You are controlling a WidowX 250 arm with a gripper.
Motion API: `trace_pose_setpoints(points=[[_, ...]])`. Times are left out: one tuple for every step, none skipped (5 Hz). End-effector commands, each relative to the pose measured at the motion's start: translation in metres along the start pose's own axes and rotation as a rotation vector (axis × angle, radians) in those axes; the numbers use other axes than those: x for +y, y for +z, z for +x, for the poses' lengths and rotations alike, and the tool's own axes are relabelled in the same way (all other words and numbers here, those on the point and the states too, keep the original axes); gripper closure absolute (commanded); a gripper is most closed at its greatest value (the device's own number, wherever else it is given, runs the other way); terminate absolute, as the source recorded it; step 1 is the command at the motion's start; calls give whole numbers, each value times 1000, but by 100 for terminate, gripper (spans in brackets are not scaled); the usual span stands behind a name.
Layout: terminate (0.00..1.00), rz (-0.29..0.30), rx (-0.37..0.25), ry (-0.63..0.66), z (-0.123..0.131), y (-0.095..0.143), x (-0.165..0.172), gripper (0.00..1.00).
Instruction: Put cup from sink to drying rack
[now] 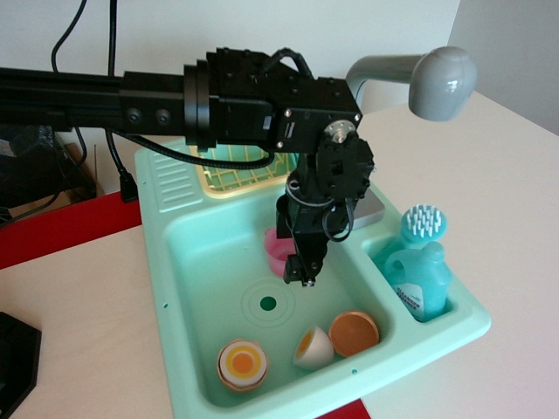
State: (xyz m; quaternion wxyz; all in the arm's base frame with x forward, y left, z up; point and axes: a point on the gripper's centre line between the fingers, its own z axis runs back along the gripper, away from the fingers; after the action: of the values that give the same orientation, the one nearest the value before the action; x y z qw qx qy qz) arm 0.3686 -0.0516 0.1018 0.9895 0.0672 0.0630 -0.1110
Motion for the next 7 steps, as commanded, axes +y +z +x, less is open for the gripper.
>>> trace_pose_setpoints(points=[[0, 0, 0, 0, 0, 0, 0, 0], [0, -11, 13, 30, 2, -4, 2, 0], [0, -21, 31, 42, 6, -11, 2, 0], [0, -29, 20, 42, 5, -16, 2, 0], [0, -23, 18, 43, 2, -21, 2, 100], [0, -17, 13, 42, -3, -23, 0, 100], [0, -17, 5, 38, -6, -23, 0, 100]])
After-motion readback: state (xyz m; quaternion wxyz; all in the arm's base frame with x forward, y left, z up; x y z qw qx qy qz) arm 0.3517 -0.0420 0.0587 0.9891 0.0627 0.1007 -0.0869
